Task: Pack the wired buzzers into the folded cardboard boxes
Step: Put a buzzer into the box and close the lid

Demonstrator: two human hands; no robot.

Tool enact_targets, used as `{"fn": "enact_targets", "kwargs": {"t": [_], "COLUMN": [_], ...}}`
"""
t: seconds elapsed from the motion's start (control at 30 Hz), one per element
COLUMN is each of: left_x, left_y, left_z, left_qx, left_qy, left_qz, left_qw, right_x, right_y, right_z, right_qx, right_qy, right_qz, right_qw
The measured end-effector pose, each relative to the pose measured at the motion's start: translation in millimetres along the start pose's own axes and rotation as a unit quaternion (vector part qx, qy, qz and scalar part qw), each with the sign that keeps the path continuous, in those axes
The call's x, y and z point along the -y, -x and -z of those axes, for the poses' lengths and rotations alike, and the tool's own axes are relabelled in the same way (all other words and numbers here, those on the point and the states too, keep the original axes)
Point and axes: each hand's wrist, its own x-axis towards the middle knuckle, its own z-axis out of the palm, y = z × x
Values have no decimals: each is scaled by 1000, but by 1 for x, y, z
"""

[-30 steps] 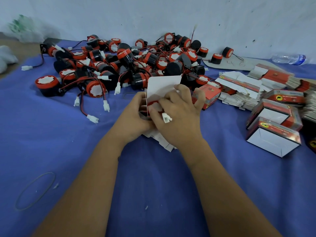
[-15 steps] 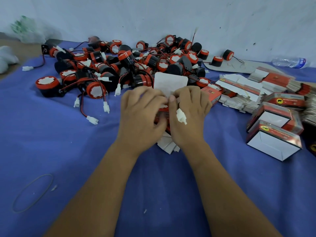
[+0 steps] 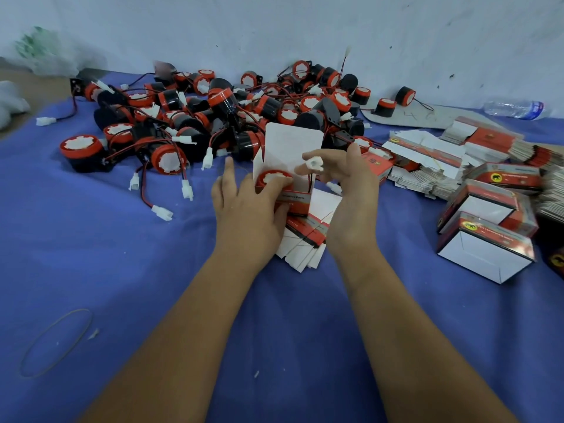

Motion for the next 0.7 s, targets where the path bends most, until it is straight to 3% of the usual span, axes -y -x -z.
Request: {"fn": "enact_targets", "kwargs": {"t": [0.2, 0.4, 0.7], "left_x": [-5, -11, -11], "left_y": [1, 1, 1], "left_z": [4, 3, 4], "left_qx": [-21, -41, -42], "left_qy": [61, 105, 123], "left_qz": [36, 93, 100], "left_qw": [997, 989, 987], "right_x": [-8, -17, -15], "right_y": [1, 0, -2], "right_z": [-4, -1, -2], "right_qx": [-51, -63, -80], "right_qy": [143, 382, 346], "right_qz": [-3, 100, 71], "right_qw": [988, 917, 932]}}
